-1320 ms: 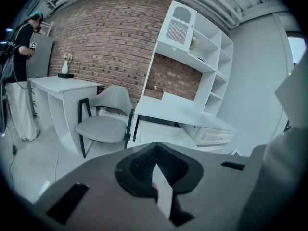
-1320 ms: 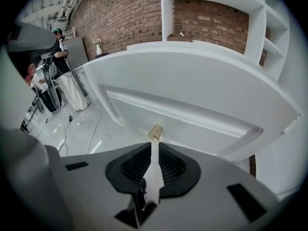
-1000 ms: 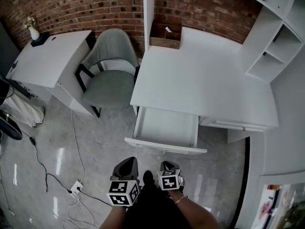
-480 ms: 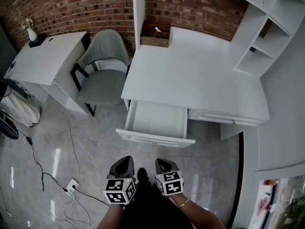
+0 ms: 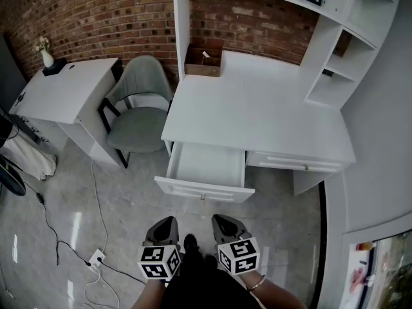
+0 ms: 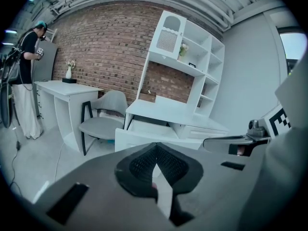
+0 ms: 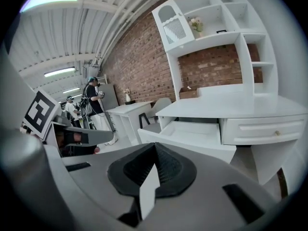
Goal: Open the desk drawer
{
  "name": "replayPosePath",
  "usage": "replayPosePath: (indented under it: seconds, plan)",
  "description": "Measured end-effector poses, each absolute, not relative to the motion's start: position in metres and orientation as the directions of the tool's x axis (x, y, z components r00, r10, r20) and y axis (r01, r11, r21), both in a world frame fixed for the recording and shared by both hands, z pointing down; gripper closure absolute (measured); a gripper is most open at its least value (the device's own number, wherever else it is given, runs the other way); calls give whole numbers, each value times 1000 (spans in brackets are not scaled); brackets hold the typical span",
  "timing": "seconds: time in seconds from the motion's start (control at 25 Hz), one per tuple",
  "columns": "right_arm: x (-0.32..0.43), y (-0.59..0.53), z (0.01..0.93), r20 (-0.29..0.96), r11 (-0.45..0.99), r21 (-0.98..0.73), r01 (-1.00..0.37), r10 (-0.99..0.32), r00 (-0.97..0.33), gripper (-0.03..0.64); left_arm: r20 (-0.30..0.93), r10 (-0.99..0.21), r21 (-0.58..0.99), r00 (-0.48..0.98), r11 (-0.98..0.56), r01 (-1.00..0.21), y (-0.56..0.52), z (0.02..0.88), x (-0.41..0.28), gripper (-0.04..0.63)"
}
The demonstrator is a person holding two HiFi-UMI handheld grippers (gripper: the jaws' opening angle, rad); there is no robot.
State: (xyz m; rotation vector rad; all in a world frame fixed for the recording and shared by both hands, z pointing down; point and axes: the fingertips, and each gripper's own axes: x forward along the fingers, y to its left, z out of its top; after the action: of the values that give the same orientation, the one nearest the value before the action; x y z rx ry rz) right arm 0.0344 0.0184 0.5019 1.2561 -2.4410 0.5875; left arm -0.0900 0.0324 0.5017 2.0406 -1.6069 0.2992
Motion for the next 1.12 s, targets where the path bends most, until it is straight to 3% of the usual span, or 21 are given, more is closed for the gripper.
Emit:
replayPosePath:
  seconds: [0.72,1.12]
  plan:
    - [97,33,417,269,467,-167,-868,-826,-496,612,379,-882,216,278,-208,-954,52,445,-77,586]
    - [121,49,404,230,436,-170,-884,-855,-466,612,364,-891,199,272,-211,-957,65,435,-74,586]
